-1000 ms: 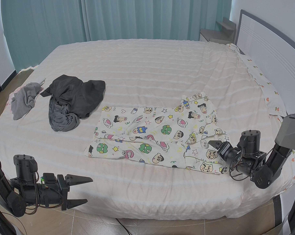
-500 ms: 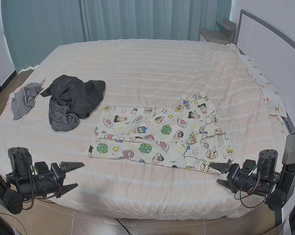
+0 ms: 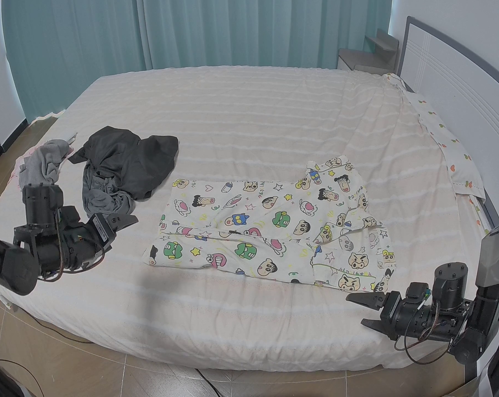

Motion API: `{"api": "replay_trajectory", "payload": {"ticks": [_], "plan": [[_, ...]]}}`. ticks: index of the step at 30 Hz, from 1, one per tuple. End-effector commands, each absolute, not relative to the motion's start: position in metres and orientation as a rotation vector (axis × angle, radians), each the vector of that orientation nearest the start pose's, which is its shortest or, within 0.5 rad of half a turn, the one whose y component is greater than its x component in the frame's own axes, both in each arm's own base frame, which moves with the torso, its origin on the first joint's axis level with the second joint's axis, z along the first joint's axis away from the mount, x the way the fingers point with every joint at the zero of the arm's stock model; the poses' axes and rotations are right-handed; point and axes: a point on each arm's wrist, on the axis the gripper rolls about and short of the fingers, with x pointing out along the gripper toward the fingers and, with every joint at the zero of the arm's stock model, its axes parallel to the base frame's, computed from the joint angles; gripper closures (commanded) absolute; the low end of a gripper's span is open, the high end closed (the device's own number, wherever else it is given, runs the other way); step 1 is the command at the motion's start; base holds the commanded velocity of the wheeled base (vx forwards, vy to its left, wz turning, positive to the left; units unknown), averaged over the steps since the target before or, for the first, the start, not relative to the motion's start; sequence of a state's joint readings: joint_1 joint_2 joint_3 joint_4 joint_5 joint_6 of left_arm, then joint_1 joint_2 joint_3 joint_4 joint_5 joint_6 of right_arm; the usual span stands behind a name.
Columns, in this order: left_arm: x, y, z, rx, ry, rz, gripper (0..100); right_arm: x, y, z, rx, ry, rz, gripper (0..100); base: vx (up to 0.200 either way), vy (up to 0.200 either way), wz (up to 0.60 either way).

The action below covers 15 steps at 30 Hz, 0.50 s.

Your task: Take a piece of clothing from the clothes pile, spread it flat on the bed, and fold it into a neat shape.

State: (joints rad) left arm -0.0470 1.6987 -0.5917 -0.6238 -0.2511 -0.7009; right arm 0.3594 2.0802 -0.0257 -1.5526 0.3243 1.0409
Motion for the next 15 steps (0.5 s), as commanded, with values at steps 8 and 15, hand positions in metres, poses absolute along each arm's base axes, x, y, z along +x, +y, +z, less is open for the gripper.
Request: {"api": "replay_trajectory", "payload": {"ticks": [8,15], "plan": [[0.326,-0.027,0.109,-0.431,0.602,-0.087,0,0.200,0.086,0.027,0.964,0.803,0.368,0,0.000,0.000,0.00],[0.332,-0.043,0.108,-0.410,0.600,-0.094,0,0.198,0.086,0.027,0.958,0.810,0.370,0,0.000,0.000,0.00]]}}
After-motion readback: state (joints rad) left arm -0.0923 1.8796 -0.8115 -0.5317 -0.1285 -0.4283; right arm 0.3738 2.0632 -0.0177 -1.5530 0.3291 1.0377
